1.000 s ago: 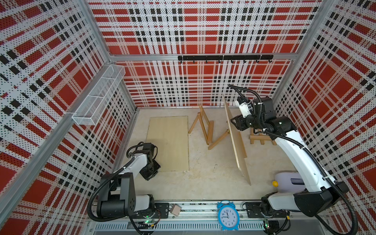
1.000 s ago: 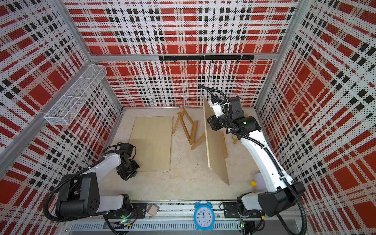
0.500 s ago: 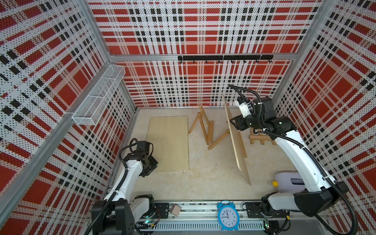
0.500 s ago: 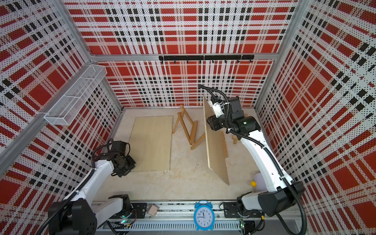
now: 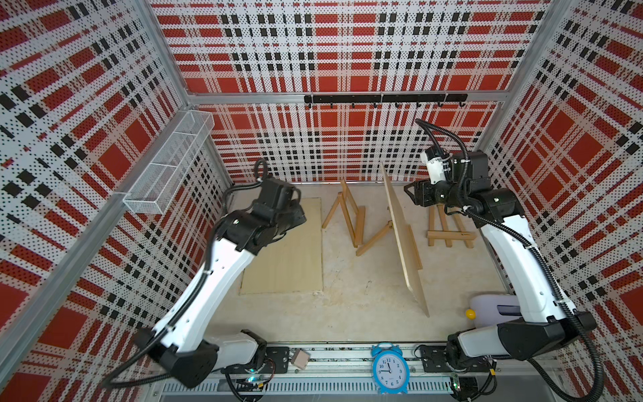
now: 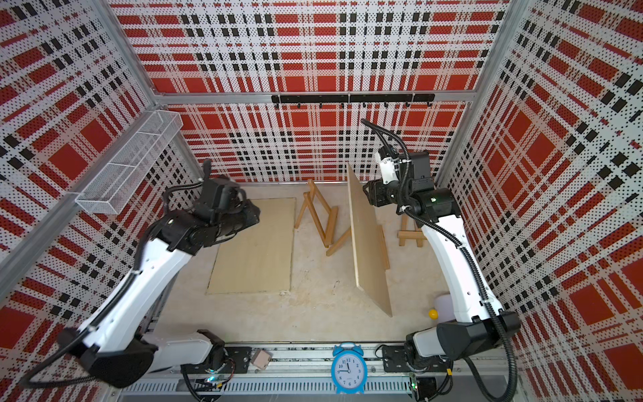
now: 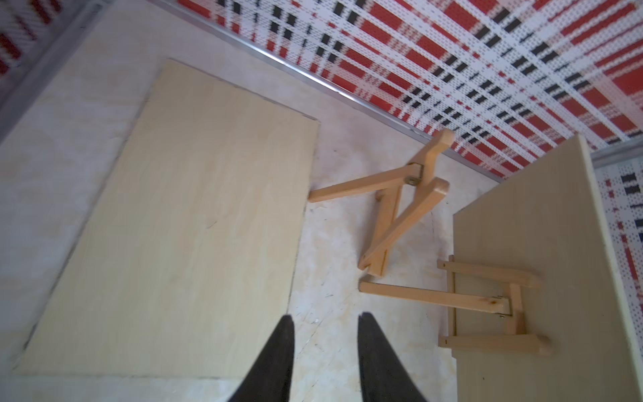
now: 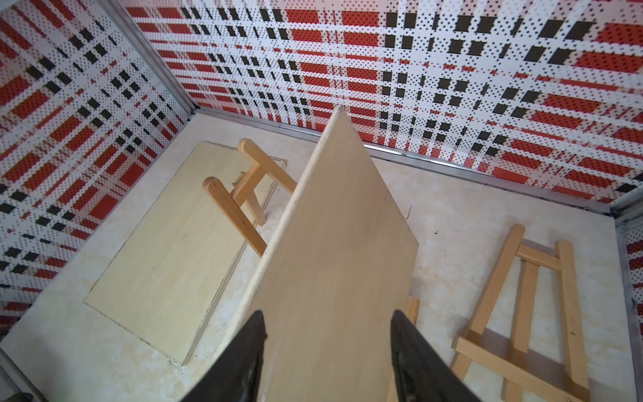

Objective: Disassemble the easel
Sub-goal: Adjust the drawing board, then pick up the easel at the center of the board.

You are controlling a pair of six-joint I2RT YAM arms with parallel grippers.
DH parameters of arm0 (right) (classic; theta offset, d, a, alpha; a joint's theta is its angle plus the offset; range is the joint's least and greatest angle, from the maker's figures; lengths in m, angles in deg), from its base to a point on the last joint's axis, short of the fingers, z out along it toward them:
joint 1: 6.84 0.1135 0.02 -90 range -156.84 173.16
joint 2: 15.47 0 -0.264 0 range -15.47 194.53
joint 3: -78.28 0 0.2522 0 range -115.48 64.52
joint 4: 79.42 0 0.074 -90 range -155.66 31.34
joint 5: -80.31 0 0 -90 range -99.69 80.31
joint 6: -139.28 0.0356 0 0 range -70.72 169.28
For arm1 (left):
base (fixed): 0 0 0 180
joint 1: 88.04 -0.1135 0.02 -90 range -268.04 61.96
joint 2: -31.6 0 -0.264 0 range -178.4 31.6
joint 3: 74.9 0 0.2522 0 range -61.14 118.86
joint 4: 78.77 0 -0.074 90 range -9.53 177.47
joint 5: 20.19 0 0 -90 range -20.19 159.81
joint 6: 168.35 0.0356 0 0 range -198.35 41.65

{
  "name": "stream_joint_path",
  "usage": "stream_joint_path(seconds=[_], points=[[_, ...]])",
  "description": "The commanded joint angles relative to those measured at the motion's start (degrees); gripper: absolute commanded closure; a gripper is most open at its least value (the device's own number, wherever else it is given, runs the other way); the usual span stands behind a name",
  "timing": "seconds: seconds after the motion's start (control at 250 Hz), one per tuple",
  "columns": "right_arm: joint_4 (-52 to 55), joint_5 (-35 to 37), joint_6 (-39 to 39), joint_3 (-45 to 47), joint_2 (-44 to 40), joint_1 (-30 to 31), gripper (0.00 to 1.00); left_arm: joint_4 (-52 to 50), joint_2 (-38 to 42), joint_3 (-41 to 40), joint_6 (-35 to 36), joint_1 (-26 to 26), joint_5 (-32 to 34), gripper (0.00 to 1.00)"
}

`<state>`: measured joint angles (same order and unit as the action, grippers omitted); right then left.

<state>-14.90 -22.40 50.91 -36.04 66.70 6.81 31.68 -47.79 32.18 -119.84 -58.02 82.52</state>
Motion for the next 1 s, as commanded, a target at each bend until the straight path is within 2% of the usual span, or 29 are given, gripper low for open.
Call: stream_joint_path(seconds=[0.0, 0.16, 0.336, 0.4, 0.576, 0.84, 0.992], points=[[-0.22, -2.66, 2.92, -3.41, 2.13, -0.3, 0.41, 5.93, -10.77, 4.9, 2.85, 1.51, -2.74, 0.65], [0.13, -2.03, 3.82, -5.02, 2.64, -0.29, 0.41, 5.35, -23.7, 17.01, 4.71, 1.36, -6.05, 0.64], [-0.67, -1.27, 4.69, -4.9, 3.07, -0.29, 0.41, 6.61, -30.39, 23.54, 5.66, 1.04, -5.67, 0.61], [-0.98, -0.75, 4.85, -4.85, 3.34, -0.3, 0.41, 8.0, -31.63, 24.14, 5.93, 0.96, -5.76, 0.58], [-1.02, 0.43, 4.88, -5.48, 4.35, -0.29, 0.41, 8.82, -34.16, 25.35, 6.3, 0.67, -8.24, 0.58], [-1.13, 0.76, 5.49, -6.34, 6.07, -0.29, 0.41, 13.69, -29.59, 19.01, 6.5, 0.84, -7.34, 0.6], [-1.47, 0.32, 6.11, -6.37, 6.38, -0.25, 0.41, 14.48, -30.5, 19.57, 6.79, 0.21, -9.43, 0.6]])
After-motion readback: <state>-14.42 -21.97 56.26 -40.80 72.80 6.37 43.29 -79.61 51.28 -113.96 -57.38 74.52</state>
